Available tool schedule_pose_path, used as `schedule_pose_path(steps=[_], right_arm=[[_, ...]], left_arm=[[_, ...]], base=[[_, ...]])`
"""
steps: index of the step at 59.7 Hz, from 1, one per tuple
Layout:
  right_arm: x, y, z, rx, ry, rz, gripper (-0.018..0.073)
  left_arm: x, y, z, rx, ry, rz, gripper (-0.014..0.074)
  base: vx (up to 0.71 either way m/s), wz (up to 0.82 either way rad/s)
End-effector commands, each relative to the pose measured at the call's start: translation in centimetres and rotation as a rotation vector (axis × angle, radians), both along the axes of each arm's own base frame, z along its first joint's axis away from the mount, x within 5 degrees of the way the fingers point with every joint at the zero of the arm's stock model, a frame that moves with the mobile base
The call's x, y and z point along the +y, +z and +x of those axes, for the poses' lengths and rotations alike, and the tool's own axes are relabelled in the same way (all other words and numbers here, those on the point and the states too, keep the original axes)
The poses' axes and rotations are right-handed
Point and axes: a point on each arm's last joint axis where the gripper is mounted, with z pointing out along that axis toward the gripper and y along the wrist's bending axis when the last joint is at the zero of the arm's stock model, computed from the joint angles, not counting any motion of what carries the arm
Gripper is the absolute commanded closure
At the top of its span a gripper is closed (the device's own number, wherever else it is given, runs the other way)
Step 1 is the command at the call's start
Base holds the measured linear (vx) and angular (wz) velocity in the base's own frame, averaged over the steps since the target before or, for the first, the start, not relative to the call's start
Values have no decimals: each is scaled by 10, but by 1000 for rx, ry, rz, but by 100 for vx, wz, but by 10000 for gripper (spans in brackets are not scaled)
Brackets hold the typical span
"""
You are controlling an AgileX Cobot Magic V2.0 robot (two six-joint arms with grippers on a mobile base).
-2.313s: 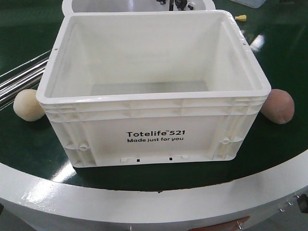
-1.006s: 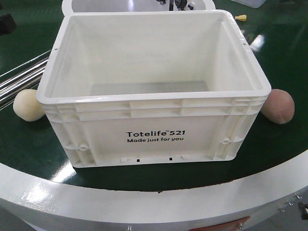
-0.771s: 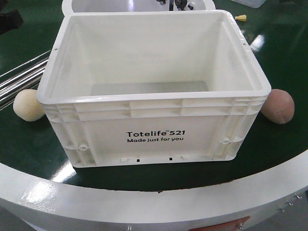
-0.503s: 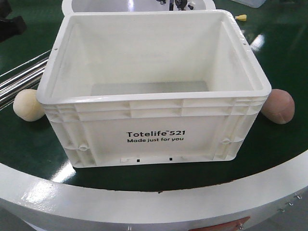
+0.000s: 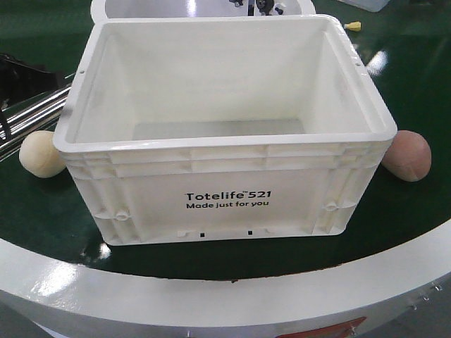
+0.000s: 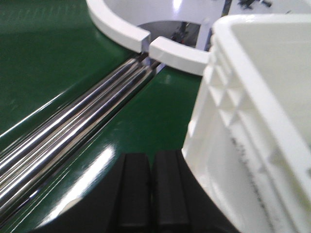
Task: Place moving items into box and shelve
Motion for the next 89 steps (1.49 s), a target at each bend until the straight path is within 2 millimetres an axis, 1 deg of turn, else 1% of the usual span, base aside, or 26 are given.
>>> schedule_pose_path(steps=[1,5,9,13,16,19,27,33,42,52,64,70,75,78,79,82,85,89], right_arm=[[1,19,6,-113,13,17,567],[2,18,6,-113,19,52,567],[2,19,6,-118,20,58,567],[2,19,6,-120,21,58,567],[2,19,7,-118,21,60,567],[2,20,7,-131,24,74,567],[3,23,7,-166,28,82,567],[3,22,7,-161,34,121,567],[3,24,7,-184,35,105,566],[1,23,26,-206,31,86,564],[1,19,36,-181,30,79,564],[-1,14,52,-170,30,73,564],[-2,3,75,-145,31,63,554],[-3,-5,91,-112,36,17,534],[-4,-8,99,-83,39,-10,519],[-5,-16,116,-12,45,-70,479],[-7,-23,129,84,44,-94,432],[-10,-30,148,205,40,-115,344]], left_arm=[[8,27,0,-108,26,-3,234],[19,28,0,-96,65,0,94],[32,28,0,-87,107,2,-17],[43,26,0,-83,149,-6,-69],[48,24,2,-76,165,-6,-70],[48,19,4,-56,166,-7,-61],[47,6,11,7,170,-36,-4],[47,1,14,21,172,-44,34],[47,-6,16,54,177,-64,46],[46,-8,15,80,181,-85,46],[46,-8,15,87,181,-86,46],[46,-8,15,85,181,-86,46],[46,-8,15,84,180,-84,46],[46,-8,15,84,180,-84,46],[46,-8,15,84,180,-84,46],[46,-8,15,85,179,-84,46],[46,-8,15,87,179,-84,46],[46,-9,15,94,179,-84,46]], base=[[0,0],[0,0],[0,0],[0,0],[0,0],[0,0],[0,0],[0,0],[0,0],[0,0],[0,0],[0,0],[0,0],[0,0],[0,0],[0,0],[0,0],[0,0]])
